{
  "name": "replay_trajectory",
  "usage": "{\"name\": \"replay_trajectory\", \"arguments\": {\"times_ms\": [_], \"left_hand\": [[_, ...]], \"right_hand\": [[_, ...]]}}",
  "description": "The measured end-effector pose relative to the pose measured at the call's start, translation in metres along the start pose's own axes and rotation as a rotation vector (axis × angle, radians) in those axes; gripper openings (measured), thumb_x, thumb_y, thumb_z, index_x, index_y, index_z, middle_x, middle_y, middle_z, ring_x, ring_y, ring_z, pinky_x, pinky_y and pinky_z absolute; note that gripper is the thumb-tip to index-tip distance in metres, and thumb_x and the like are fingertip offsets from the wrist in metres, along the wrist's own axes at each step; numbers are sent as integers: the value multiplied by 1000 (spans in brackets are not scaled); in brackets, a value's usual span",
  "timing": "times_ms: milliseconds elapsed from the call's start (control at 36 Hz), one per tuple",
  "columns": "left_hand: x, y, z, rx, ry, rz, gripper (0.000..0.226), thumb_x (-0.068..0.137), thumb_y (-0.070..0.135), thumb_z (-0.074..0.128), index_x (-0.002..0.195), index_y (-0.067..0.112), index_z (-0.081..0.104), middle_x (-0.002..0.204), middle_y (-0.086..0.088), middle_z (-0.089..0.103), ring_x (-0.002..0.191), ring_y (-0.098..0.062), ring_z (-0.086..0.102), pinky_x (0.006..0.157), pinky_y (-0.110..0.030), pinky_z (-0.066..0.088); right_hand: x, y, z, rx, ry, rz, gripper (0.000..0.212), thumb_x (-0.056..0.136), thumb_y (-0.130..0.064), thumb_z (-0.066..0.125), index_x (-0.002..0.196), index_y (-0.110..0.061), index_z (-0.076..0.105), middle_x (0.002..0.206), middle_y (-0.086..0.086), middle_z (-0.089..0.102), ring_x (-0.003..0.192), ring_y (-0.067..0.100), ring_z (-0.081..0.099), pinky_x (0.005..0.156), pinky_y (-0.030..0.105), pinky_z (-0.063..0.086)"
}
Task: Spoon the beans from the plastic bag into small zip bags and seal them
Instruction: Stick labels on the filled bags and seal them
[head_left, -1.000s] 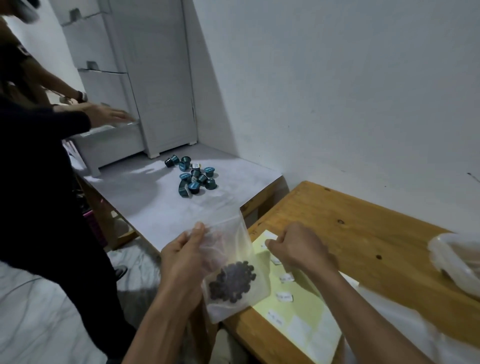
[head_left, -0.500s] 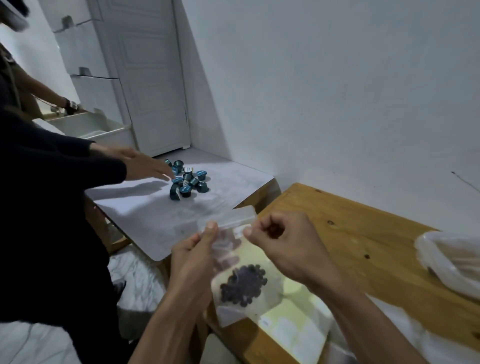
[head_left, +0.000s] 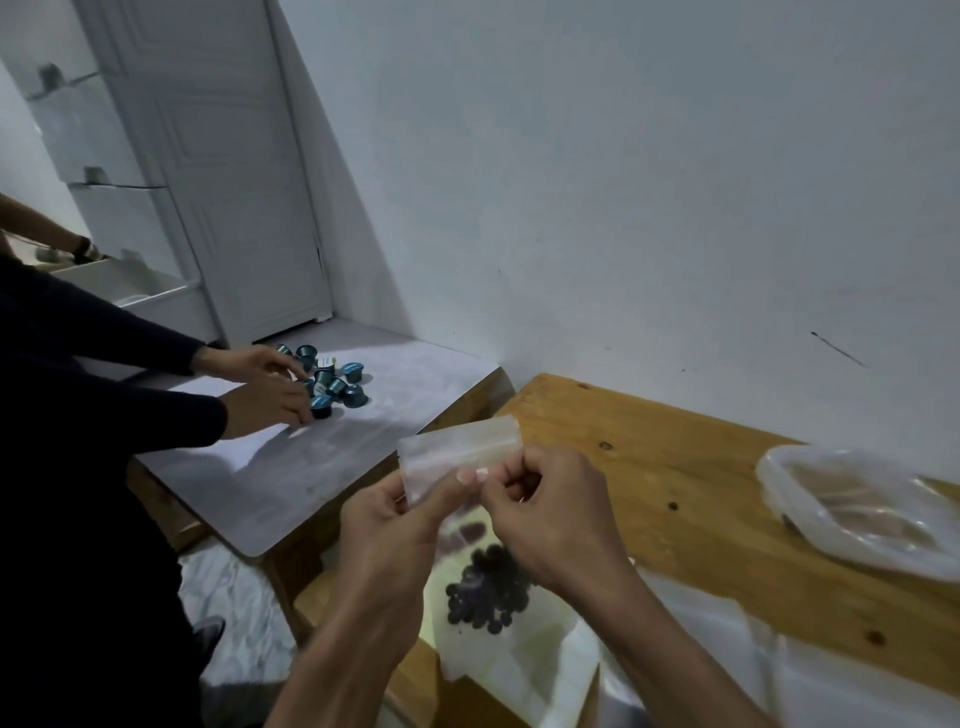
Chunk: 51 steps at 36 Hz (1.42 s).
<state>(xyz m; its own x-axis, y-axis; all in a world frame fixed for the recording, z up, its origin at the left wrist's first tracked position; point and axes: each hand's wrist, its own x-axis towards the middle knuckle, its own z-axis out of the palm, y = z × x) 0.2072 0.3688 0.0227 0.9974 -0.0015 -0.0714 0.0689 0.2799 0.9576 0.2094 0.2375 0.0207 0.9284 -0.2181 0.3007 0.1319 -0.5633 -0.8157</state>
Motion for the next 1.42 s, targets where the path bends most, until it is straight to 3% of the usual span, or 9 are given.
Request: {"name": "replay_trajectory", "arguments": {"times_ms": [167,306,444,639,722,917,1194,1333,1417], "left_hand": [[2,-7,4,30,35,27,19,83,5,73,100,-2,74,94,-16,77,92,-32,75,78,-45,60],[1,-3,1,54,-18,58,24,84,7,72,107,1,72,95,-11,78,90,-26,76,70,-37,60],[-2,4,0,55,-78,91,23,86,4,70,109,7,72,97,-12,78,89,-29,76,65,-34,61],[-1,7,8,97,-133,45,36,74,11,77,109,5,70,96,-14,78,93,-31,75,83,-52,59],[4,3,16,113,-102,34,25,78,5,77,102,4,71,90,-14,78,87,-30,75,78,-50,60],[38,-5,36,148,-46,28,22,80,3,78,100,4,70,85,-12,78,80,-29,76,77,-47,60],[114,-24,62,367,-173,-4,57,67,-8,85,116,9,60,93,-5,77,85,-23,75,70,-36,59],[167,-47,80,554,-167,58,56,67,2,89,114,15,62,102,-7,74,89,-22,73,73,-37,62],[188,-57,92,675,-170,102,62,70,13,89,125,16,60,109,-2,69,98,-21,68,82,-37,62]], "right_hand": [[-5,-1,-10,-14,19,86,24,77,-47,77,78,-26,64,72,-11,64,68,4,61,62,30,56],[-7,0,-20,215,-10,246,67,66,-45,88,116,-35,45,106,-12,55,95,6,59,82,29,55],[-10,-3,-23,569,-148,270,32,72,-15,89,99,-13,72,91,5,78,88,22,75,87,42,60],[-11,-5,-31,621,20,311,29,70,-13,89,93,-8,72,82,8,78,73,17,74,64,30,57],[-7,0,-36,635,33,345,27,72,-11,88,94,-9,73,84,8,78,79,24,76,73,42,62],[10,23,-44,616,-53,409,24,86,-1,72,105,-15,69,93,7,78,83,25,76,69,39,62],[73,71,-33,427,189,492,26,85,-8,74,103,-24,66,97,0,74,84,17,72,66,32,62],[105,84,-29,233,275,517,28,86,-14,75,109,-20,60,104,-2,69,83,14,64,44,13,38],[124,95,-26,97,298,524,41,84,-18,77,119,-19,56,119,4,67,102,23,65,49,16,38]]}}
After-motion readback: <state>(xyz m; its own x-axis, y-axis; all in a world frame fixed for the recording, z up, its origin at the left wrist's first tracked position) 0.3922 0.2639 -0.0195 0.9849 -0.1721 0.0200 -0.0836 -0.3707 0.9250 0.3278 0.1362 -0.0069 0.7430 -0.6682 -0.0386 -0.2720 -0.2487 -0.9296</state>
